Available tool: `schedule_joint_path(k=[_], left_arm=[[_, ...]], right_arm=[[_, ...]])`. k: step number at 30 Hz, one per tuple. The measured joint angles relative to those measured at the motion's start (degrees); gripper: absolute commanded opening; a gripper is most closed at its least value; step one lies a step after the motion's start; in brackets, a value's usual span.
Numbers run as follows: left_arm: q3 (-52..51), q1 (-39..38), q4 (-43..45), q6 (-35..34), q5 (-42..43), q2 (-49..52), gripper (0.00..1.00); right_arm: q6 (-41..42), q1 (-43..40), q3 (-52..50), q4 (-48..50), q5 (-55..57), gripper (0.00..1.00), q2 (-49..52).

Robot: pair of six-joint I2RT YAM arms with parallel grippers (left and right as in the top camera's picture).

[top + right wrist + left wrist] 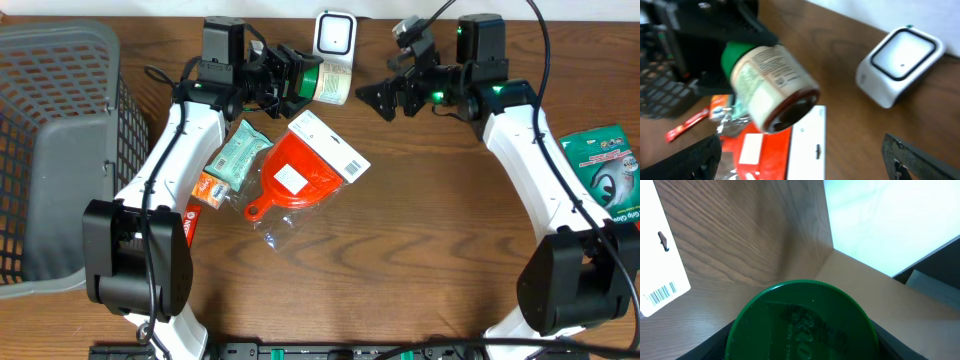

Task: Scan the item barcode
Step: 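Bring the open right gripper around the jar beside the left gripper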

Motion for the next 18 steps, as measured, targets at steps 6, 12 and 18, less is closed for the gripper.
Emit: schedule_joint_path(k=[6,12,18], left_arm=[[0.0,0.0,0.0,-1.2,-0.2,0.0,0.07],[0.0,-0.2,3.7,-2.9,0.6,0.0,0.07],[0.0,-1.4,6.6,-4.5,1.1,0.0,0.07]], right_arm=[[-1.0,0.0,0.0,1.7,-8.9,0.99,0.0],[-1.7,0.0,0.0,2.2,-12.9,0.99,0.0],[-3.2,0.0,0.0,2.3,-13.7,0.99,0.0]])
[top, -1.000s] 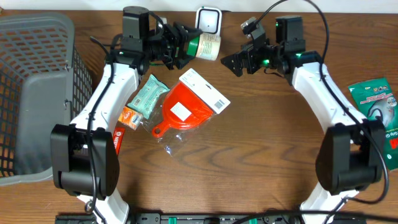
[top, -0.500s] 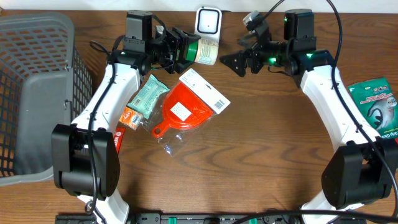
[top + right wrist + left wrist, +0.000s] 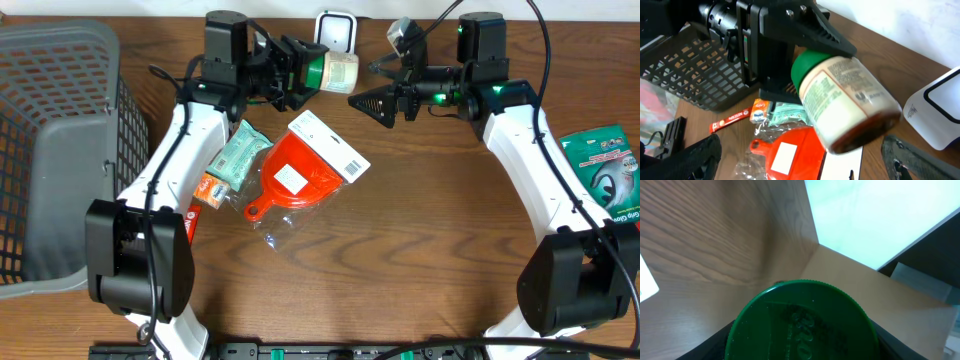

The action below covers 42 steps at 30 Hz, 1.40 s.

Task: Scan the item barcode
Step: 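Bring the open right gripper around the jar beside the left gripper, then close the right gripper around the jar held by the left gripper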

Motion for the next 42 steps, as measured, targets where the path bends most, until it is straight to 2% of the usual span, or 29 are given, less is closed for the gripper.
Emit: schedule_joint_path(k=[29,36,42], left_arm=[[0.0,-0.9,0.5,-1.2,2.4,0.0,0.07],[0.0,-0.8,0.8,-1.2,2.4,-0.1,0.07],[0.0,-0.9,0.9,-1.2,2.5,-0.1,0.07]], right_arm=[[-2.7,0.0,0.0,6.4,2.2,0.99,4.7],[-4.2,0.0,0.0,7.4,1.0,0.93,5.0],[-4.7,0.0,0.0,8.1,-0.7,0.93,5.3]])
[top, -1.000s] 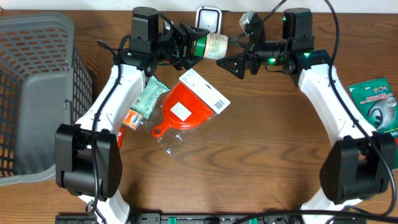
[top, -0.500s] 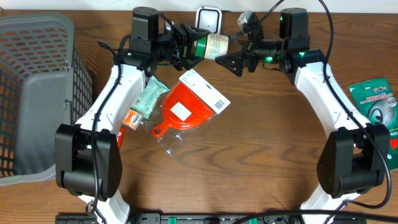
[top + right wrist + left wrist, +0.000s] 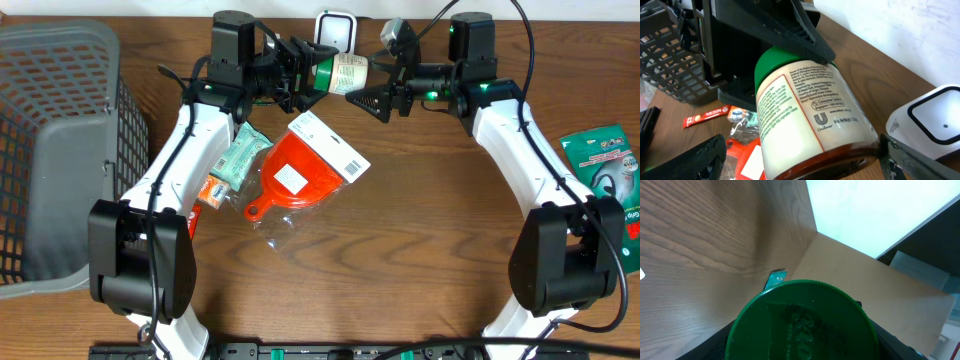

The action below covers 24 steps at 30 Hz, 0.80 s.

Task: Scan the item barcode
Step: 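Close the right gripper around the jar held by the left gripper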

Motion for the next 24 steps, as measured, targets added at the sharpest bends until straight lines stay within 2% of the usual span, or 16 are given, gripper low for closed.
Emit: schedule_joint_path(k=[6,11,18,24], left_arm=[[0.0,0.0,0.0,0.0,0.4,-0.1,0.07],[0.0,0.1,0.5,0.0,0.4,-0.9,0.07],[0.0,0.1,1.6,0.0,0.4,-3.0,0.07],[0.0,0.1,1.6,0.0,0.5,-3.2,0.07]], right_arm=[[-1.0,0.5,0.0,1.0,-0.4,0.92,0.7],[-0.9,0.4,0.0,7.3,-7.3,0.92,3.9],[8.5,-0.2,0.1,23.4,-21.2,0.95,9.7],[17.0,-1.0,0.1,30.5,-26.6,0.96,10.8]])
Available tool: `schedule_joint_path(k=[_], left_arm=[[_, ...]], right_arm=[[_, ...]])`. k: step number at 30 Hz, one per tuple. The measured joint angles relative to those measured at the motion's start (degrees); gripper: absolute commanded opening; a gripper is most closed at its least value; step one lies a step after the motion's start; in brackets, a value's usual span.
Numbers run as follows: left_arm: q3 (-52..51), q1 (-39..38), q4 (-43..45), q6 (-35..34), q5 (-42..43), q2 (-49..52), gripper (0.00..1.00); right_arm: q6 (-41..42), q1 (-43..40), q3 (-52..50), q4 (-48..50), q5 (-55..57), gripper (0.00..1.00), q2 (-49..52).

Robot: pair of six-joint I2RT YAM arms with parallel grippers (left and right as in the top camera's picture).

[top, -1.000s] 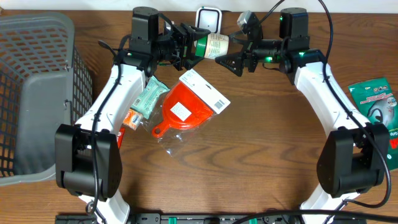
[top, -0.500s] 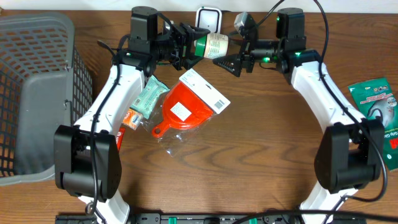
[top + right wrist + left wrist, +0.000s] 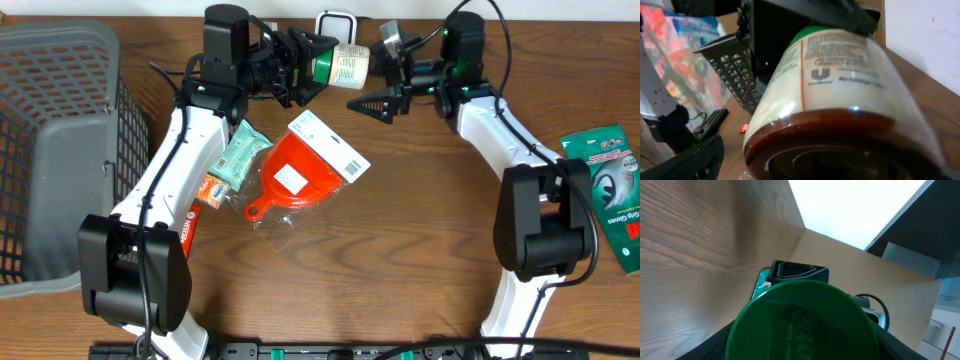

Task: Scan the item barcode
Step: 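Close the right gripper around the jar held by the left gripper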

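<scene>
A jar [image 3: 351,66] with a green lid [image 3: 800,325] and a pale printed label [image 3: 840,55] is held level above the table's far edge. My left gripper [image 3: 305,68] is shut on its lid end. The jar's brown base [image 3: 850,145] fills the right wrist view. My right gripper [image 3: 378,72] is open, with its fingers flanking that base; whether they touch it cannot be told. The white scanner [image 3: 336,24] stands just behind the jar and is partly hidden by it.
A grey basket [image 3: 60,150] takes up the left side. A red scoop in clear packaging [image 3: 300,175], a green packet [image 3: 238,155] and a red sachet [image 3: 205,190] lie under the left arm. A green bag [image 3: 610,180] lies at the right edge.
The right gripper has come closer to the jar's base, which now fills its view. The jar has shifted slightly up and right. The left gripper still holds the lid end.
At first the left gripper held the jar low beside the scanner, with the open right gripper well apart to the right. Then the jar was in front of the scanner and the right gripper nearer. Now the right fingers flank the jar's base.
</scene>
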Motion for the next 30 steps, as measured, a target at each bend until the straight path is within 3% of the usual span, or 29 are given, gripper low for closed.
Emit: schedule_joint_path(k=[8,18,30], left_arm=[[0.0,0.0,0.1,0.0,0.6,-0.1,0.07],[0.0,0.0,0.1,0.0,1.5,-0.1,0.07],[0.0,0.0,0.1,0.0,1.5,-0.1,0.07]], right_arm=[[5.4,-0.1,0.0,4.4,-0.6,0.94,0.0],[6.7,-0.1,0.0,6.7,0.8,0.77,0.0],[6.7,-0.1,0.0,7.9,1.4,0.79,0.0]])
